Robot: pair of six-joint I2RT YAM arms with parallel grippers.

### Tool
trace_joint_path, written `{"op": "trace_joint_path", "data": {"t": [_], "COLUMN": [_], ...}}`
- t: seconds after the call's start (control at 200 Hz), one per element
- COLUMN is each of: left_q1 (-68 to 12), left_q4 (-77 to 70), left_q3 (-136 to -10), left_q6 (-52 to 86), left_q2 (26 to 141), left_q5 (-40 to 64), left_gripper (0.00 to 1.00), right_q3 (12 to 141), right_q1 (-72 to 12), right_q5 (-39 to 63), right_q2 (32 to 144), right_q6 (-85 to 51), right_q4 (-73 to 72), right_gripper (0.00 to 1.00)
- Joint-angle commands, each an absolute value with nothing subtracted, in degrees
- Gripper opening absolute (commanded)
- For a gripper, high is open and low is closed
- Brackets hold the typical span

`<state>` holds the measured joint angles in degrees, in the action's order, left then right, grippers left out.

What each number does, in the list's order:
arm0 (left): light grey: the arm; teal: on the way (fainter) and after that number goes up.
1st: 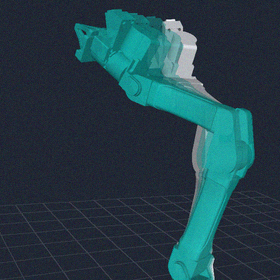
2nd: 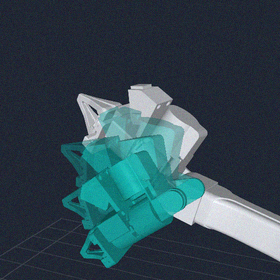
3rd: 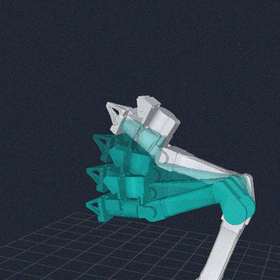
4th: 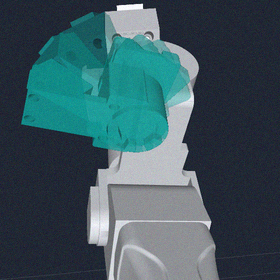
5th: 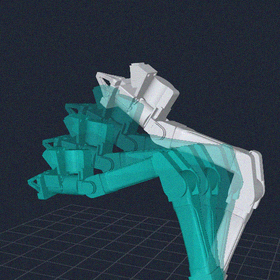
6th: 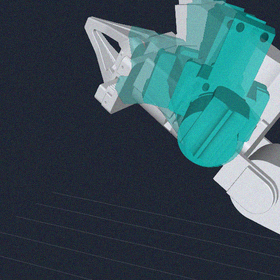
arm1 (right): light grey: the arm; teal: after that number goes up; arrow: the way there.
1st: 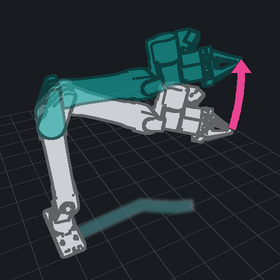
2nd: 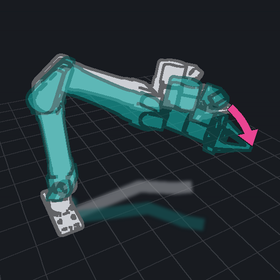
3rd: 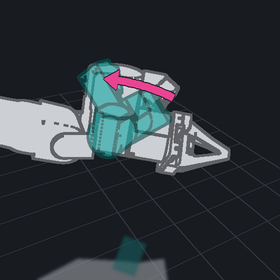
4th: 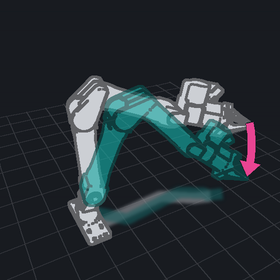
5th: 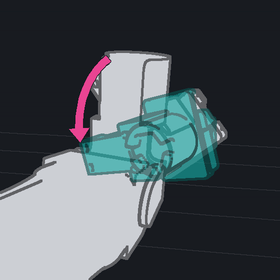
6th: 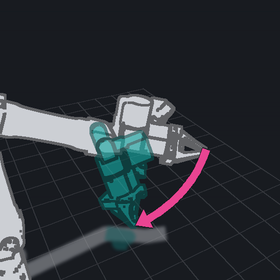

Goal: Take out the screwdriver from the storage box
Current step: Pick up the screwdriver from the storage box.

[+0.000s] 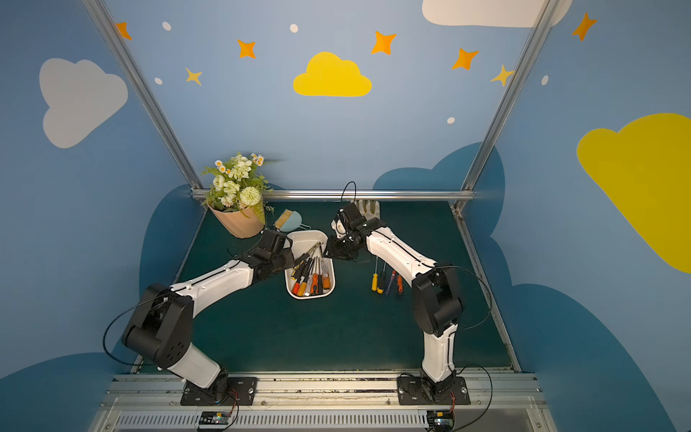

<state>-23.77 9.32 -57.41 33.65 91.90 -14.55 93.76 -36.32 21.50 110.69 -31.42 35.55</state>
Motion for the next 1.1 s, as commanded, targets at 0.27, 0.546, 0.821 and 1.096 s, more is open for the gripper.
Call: {"op": "trace_joint_path", "data": {"t": [0.27, 0.546, 0.821, 1.096], "left_q1": [-23.64, -23.64, -23.71, -23.74], "left_q4": [3.86, 4.56, 5.04, 5.36], "left_q3": [-58.10, -58.39, -58.52, -58.77], "left_q6": [34.24, 34.28, 34.51, 34.61], "left_q2": [88.15, 88.46, 88.62, 88.70], "left_q5": [-13.44, -13.39, -13.17, -13.16], "left_gripper": [0.02, 0.02, 0.02, 0.02], "right_q3": [101.49, 102.34, 106.32, 108.82], "right_q1": [-41.07, -41.43, -42.62, -42.90], "right_q5": [26.41, 22.07, 20.12, 20.53], "right_q2": [121.91, 124.04, 127.39, 130.30], "right_q6": [-50.53, -55.34, -56.67, -57.59], "right_q4": [25.71, 25.15, 27.58, 28.36], "right_gripper": [0.49, 0.50, 0.50, 0.49]}}
